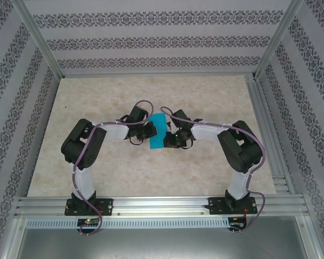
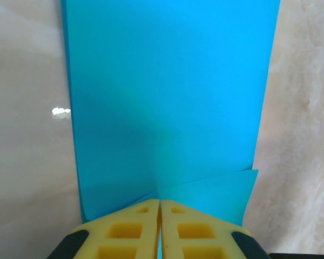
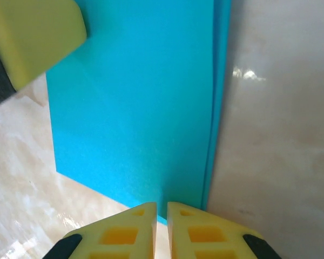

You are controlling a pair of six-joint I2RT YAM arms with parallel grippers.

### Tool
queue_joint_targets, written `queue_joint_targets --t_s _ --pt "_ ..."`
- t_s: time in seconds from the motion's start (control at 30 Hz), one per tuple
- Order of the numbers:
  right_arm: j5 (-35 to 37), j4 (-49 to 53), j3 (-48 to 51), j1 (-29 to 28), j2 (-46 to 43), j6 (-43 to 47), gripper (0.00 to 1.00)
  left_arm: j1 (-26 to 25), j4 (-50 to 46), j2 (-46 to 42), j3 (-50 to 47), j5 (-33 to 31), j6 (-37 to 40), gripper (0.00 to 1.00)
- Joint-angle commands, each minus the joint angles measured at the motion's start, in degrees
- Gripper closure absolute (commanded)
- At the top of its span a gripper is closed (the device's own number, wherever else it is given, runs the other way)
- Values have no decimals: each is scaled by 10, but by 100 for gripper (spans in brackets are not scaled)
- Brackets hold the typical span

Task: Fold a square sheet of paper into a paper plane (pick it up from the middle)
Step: Fold the triangle a second time at the center of the table.

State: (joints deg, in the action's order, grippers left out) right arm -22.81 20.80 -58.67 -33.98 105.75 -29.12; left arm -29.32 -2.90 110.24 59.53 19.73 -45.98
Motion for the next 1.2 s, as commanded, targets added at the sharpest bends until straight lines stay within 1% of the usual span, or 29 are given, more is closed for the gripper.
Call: queue_joint_targets --t_s 0.0,0.23,0.43,0.53,0.67,0.8,0.97,1.17 --pt "11 41 24 5 -14 10 85 0 -46 21 2 -37 -5 89" --pt "25 23 67 15 -42 -17 85 0 -46 21 4 -35 -2 90" --pt "0 -35 51 15 -94 -37 85 0 -47 21 6 -32 -1 90" --pt "-18 -54 25 14 -67 -43 85 0 -47 22 6 -31 -1 89" --pt "-17 -59 -11 12 -16 -45 85 0 -47 23 7 -30 -1 90" --pt "-11 -62 -19 13 10 -51 85 0 -49 24 8 -28 -1 90" --pt "-5 -57 16 20 10 -52 85 0 -49 27 7 -28 -2 90" --pt "-7 -37 85 27 -31 -45 85 0 -48 26 4 -29 -2 90"
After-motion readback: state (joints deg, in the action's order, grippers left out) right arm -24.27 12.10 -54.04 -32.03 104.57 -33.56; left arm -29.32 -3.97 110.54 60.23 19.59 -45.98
